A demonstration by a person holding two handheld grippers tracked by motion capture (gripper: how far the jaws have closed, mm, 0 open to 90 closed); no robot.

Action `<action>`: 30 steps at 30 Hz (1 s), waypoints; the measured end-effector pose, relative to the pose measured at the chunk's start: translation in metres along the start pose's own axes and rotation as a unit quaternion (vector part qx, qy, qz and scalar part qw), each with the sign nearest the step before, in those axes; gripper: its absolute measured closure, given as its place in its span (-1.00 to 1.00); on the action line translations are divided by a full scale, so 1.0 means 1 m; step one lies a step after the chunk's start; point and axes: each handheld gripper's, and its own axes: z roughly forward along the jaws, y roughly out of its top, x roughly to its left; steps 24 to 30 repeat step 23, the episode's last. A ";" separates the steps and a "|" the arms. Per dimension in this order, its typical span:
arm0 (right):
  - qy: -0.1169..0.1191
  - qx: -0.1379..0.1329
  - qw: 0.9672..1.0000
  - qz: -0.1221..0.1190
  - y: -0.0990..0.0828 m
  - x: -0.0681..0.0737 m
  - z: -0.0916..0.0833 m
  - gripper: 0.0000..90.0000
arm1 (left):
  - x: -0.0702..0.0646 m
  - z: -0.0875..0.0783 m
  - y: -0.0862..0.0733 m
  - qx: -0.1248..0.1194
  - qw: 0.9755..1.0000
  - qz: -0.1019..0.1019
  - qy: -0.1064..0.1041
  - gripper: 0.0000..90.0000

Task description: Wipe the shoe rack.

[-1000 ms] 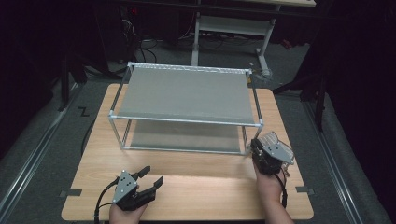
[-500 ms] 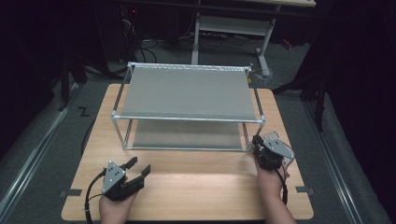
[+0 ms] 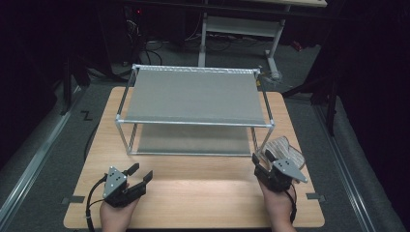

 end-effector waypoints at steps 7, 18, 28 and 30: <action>0.035 -0.005 0.999 -0.034 -0.016 0.036 -0.017 -0.39 | -0.017 0.005 -0.007 0.017 0.999 -0.001 -0.038 -0.15; 0.060 0.040 0.996 -0.061 -0.035 0.052 -0.005 -0.65 | -0.034 0.012 -0.009 0.030 0.997 0.045 -0.048 -0.18; 0.058 0.033 0.997 -0.048 -0.034 0.048 -0.006 -0.66 | -0.032 0.012 -0.009 0.029 0.998 0.040 -0.047 -0.19; 0.058 0.033 0.997 -0.048 -0.034 0.048 -0.006 -0.66 | -0.032 0.012 -0.009 0.029 0.998 0.040 -0.047 -0.19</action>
